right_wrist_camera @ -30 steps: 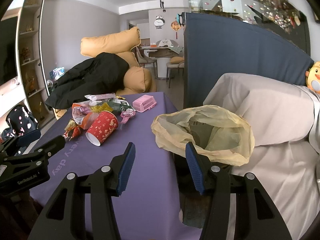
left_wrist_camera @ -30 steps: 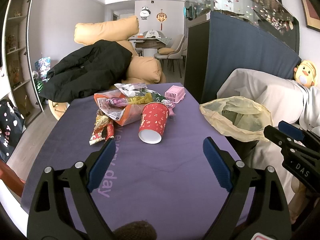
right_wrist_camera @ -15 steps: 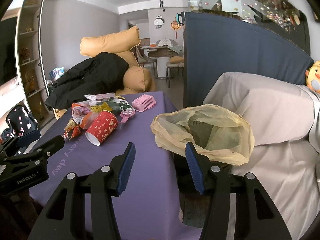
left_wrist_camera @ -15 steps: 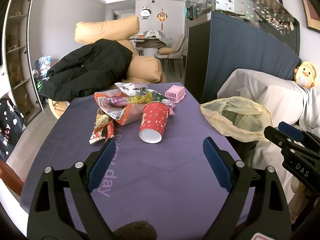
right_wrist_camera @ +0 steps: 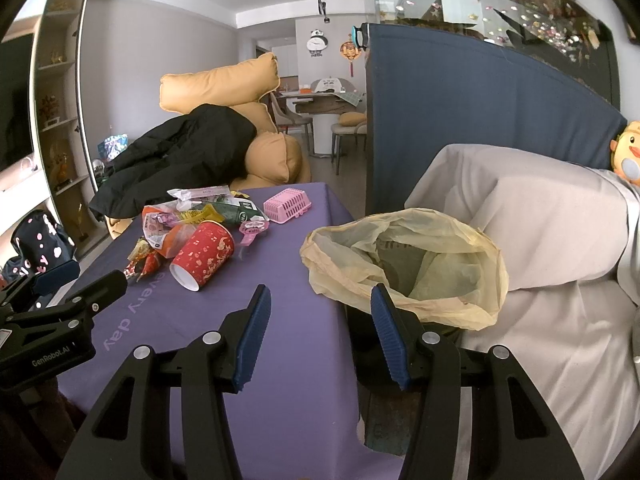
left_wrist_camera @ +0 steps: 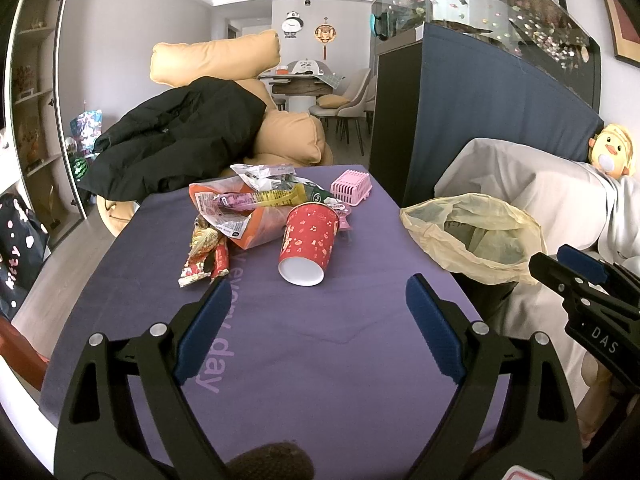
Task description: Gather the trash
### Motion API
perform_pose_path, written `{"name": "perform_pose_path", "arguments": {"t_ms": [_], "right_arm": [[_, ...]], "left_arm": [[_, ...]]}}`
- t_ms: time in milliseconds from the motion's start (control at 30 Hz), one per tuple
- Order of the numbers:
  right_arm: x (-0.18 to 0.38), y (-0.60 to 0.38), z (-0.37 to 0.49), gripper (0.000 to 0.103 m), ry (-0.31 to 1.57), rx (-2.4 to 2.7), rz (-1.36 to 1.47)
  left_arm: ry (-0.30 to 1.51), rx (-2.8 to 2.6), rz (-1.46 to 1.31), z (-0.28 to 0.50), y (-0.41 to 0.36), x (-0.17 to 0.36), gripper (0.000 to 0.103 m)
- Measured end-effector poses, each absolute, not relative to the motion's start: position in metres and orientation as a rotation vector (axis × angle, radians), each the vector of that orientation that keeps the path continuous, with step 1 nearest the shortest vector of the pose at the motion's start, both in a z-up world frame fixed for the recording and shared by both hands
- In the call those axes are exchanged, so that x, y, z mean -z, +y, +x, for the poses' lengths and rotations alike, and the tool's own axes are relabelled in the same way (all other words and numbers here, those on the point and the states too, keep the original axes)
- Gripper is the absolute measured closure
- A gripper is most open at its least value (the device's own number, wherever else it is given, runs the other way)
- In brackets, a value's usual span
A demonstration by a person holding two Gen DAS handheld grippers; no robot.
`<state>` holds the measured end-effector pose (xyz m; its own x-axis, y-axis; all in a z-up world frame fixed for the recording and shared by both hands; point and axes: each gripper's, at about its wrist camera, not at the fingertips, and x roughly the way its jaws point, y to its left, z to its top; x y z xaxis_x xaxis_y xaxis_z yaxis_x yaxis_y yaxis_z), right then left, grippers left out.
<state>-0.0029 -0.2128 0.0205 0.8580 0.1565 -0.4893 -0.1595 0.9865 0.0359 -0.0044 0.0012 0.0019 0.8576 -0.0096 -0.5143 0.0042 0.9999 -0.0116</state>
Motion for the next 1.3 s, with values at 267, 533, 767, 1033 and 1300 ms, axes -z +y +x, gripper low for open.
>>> {"name": "perform_pose_path", "arguments": {"t_ms": [267, 533, 767, 1033, 1300], "right_arm": [[-0.021, -0.213, -0.003, 0.054, 0.514, -0.166, -0.005], [-0.021, -0.213, -0.003, 0.054, 0.514, -0.165, -0.006], [-0.021, -0.213, -0.003, 0.054, 0.515, -0.165, -0.006], [-0.021, -0.214, -0.004, 0.054, 0.518, -0.163, -0.003], [-0.014, -0.223, 0.011, 0.054, 0.545, -0.149, 0.01]], "left_arm": [[0.539, 0.008, -0.011, -0.004, 0.002, -0.002, 0.019], [0.54, 0.009, -0.012, -0.004, 0.002, -0.002, 0.019], [0.541, 0.009, -0.013, -0.004, 0.002, -0.002, 0.019], [0.541, 0.009, -0.015, -0.004, 0.002, -0.001, 0.019], [0.594, 0.039, -0.041, 0.009, 0.008, 0.002, 0.018]]}}
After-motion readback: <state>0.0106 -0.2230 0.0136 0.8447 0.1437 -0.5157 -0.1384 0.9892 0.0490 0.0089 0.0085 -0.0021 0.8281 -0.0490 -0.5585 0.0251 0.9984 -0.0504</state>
